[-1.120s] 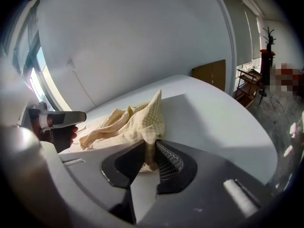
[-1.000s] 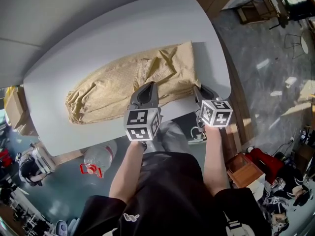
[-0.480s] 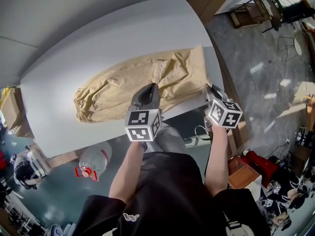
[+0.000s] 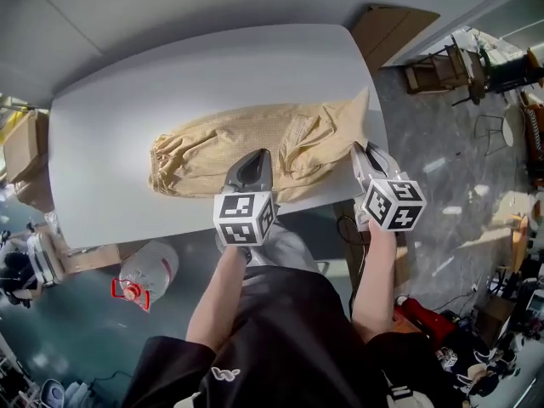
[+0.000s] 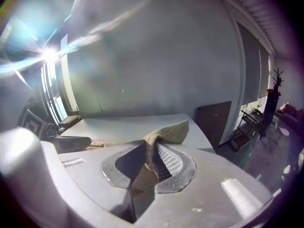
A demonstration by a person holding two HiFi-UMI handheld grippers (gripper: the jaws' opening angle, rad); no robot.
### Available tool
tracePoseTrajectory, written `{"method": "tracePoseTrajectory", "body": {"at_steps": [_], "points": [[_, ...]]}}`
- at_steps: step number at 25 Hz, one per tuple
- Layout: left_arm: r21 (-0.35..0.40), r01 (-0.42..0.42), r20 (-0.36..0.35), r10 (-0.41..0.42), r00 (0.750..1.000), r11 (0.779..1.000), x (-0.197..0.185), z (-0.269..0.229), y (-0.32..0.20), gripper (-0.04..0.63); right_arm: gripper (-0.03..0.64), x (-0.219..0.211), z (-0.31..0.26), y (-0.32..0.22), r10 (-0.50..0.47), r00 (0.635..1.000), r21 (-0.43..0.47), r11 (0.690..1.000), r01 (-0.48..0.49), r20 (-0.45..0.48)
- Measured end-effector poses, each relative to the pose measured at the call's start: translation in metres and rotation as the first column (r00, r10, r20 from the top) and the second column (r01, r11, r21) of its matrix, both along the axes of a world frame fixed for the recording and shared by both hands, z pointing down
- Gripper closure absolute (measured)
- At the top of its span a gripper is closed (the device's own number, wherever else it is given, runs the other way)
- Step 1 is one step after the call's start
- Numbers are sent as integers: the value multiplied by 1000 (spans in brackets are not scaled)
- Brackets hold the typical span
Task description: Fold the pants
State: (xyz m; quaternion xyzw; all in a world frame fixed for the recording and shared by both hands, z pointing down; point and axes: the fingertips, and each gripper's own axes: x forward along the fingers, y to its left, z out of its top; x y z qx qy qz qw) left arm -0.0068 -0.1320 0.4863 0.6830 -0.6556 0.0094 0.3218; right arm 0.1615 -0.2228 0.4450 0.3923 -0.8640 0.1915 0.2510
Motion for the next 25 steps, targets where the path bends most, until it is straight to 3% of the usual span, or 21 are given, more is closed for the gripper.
{"method": "tracePoseTrajectory", "body": {"at_steps": [6, 13, 19, 25], "points": [[48, 108, -10, -108, 994, 993, -47, -21, 35, 591, 558, -66, -31, 28, -161, 986, 77, 983, 164, -52], [82, 220, 6, -221, 975, 972, -100, -35, 74, 591, 558, -144, -61, 68, -346, 934, 155, 922, 356, -88], [94, 306, 2, -307, 952, 947, -138, -41, 113, 592, 558, -211, -56, 113, -495, 853, 160, 840, 518, -165], [74, 415, 9, -417, 909, 907, -177, -37, 160, 592, 557, -269, -23, 150, -575, 762, 117, 771, 626, -297]]}}
